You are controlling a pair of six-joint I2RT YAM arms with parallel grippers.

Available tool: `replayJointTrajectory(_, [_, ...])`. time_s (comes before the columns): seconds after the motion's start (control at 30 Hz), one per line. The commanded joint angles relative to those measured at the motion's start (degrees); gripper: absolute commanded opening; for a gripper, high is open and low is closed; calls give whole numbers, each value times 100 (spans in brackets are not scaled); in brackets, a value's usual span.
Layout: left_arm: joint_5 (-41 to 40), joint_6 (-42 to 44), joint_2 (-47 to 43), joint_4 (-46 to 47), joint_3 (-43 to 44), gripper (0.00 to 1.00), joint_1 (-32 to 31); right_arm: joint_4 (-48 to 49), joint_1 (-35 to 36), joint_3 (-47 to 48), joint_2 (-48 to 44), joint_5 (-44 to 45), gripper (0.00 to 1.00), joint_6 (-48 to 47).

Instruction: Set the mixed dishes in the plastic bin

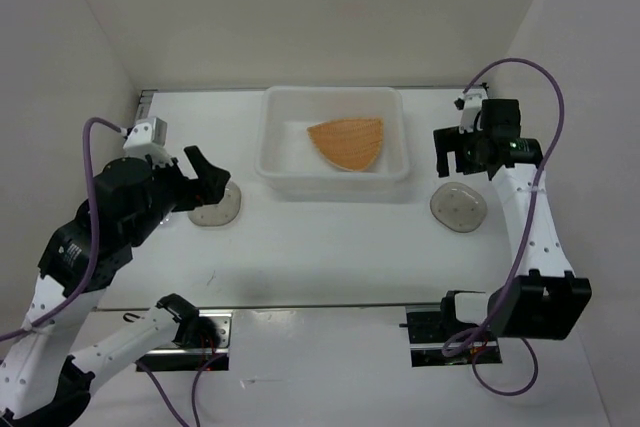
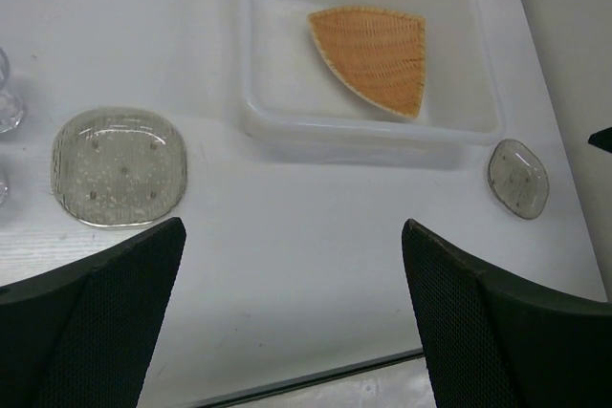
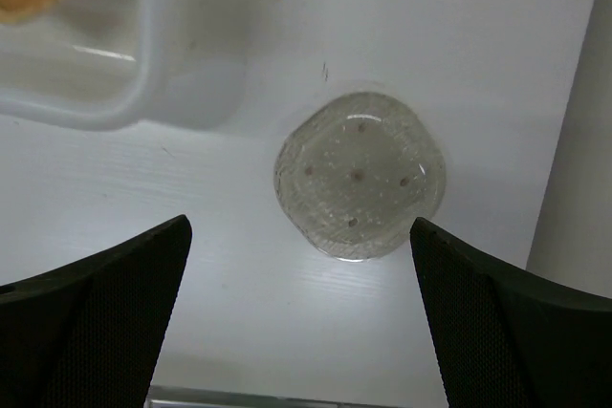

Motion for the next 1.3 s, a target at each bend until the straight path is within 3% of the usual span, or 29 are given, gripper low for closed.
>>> replayJointTrajectory(0.0, [-50,58,65,-208,-202,100,99,-387,-154,-238,327,309,100,-839])
replayJointTrajectory(0.2, [12,163,126,-314,-202,100,99,-660,-1401,-238,1486,-333,100,-1255])
replayJointTrajectory(0.37, [73,163,310,-315,-141,100,99,-143,-1991,-633,1821,-150,100,-1755])
replayJointTrajectory(0.6, [240,-136,311,-139,-325,100,99,307,-2492,-933,2323,-306,100,-2266])
replayJointTrajectory(0.97, [293,-531,144,-684,-325,100,99,377,-2625,-599,3703,-1115,100,-2451])
replayJointTrajectory(1.07, [293,-619,30,-797,-395,100,99,377,-2625,-599,3844,-1265,84,-2512])
replayJointTrajectory(1.1, [293,-750,-23,-798,-396,100,99,377,-2625,-599,3931,-1265,73,-2512])
replayJointTrajectory(1.13, [293,-751,-23,-798,-448,100,99,377,-2625,-599,3984,-1265,52,-2512])
replayJointTrajectory(1.2, [354,-909,-137,-798,-509,100,99,377,-2625,-599,4073,-1265,34,-2564])
replayJointTrajectory(1.23, [355,-909,-137,-798,-571,100,99,377,-2625,-599,4125,-1265,20,-2565])
replayJointTrajectory(1.27, [407,-970,-190,-798,-572,100,99,377,-2625,-599,4125,-1265,14,-2565])
